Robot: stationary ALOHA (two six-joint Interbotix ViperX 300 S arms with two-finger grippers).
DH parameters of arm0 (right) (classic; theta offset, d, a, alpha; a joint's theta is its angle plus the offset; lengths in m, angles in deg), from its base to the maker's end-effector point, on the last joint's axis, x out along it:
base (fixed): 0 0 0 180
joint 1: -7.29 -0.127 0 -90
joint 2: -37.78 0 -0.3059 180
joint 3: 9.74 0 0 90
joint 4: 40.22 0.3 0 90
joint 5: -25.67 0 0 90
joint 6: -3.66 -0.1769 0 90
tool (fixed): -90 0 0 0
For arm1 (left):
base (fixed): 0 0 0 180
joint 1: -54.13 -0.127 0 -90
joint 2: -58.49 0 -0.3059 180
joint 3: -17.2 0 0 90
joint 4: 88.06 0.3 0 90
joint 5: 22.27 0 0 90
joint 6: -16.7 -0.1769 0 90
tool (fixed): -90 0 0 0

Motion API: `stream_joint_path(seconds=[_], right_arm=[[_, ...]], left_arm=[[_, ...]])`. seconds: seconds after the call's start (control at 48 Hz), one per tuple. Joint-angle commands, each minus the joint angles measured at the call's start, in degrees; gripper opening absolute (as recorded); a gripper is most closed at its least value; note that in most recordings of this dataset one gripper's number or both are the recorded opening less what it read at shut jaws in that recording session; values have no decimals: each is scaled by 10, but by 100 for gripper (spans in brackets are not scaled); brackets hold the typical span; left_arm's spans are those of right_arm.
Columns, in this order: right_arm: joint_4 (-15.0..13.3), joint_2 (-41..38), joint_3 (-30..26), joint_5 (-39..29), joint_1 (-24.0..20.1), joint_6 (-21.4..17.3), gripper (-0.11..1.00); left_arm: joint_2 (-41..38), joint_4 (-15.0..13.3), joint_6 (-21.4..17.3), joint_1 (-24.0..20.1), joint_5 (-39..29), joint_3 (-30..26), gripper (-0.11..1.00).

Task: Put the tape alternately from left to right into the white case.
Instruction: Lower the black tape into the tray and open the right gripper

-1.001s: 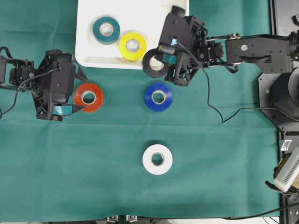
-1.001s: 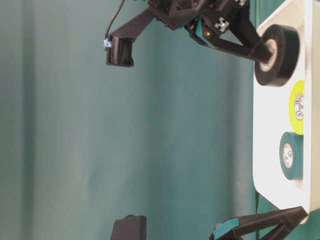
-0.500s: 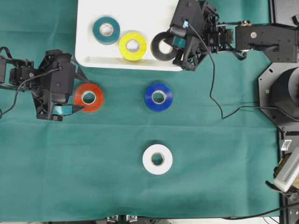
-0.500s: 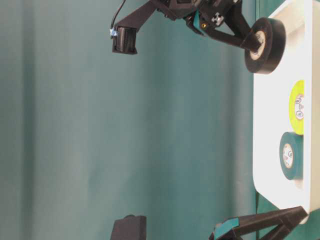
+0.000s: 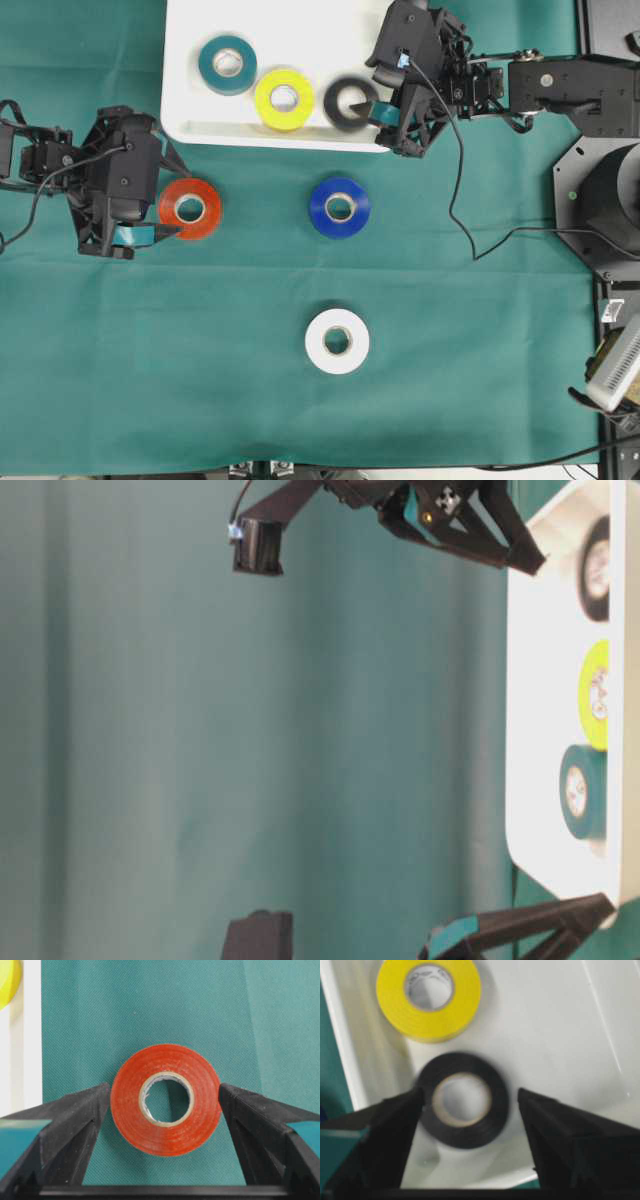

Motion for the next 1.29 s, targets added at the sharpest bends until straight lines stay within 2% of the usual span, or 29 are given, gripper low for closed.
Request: stream_joint_path(seconds=[0.0,0.5,0.876,1.272], right_arm=[[-2,31,-5,3,1,1,84],[-1,32,-6,13,0,-1,82],[-2,40,10,92,-6,-4,82],[-2,78,47,138,-14,-1,82]], left_arm=[[11,-1,0,3,5,-9,64],[11,-1,0,4,5,-9,64],[0,-1,0,12,25,-19,64],[-38,1,-7,15,26,-69,64]])
